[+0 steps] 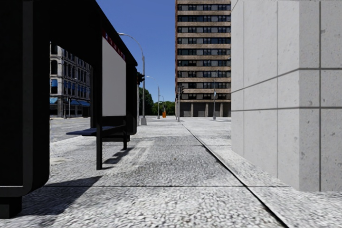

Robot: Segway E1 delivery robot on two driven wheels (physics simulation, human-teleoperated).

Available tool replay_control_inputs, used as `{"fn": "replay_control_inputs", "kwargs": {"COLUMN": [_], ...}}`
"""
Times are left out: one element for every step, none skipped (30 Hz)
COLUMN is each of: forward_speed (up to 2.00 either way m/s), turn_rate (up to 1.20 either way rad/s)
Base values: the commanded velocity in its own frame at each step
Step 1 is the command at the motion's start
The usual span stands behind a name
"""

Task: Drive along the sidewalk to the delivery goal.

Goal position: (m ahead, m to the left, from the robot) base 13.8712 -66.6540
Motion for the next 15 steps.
{"fn": "replay_control_inputs", "kwargs": {"forward_speed": [2.0,2.0,2.0,2.0,2.0,2.0,2.0,2.0,2.0,2.0,2.0,2.0,2.0,2.0,2.0], "turn_rate": [0.0,0.0,0.0,0.0,0.0,0.0,0.0,0.0,0.0,0.0,0.0,0.0,0.0,0.0,0.0]}}
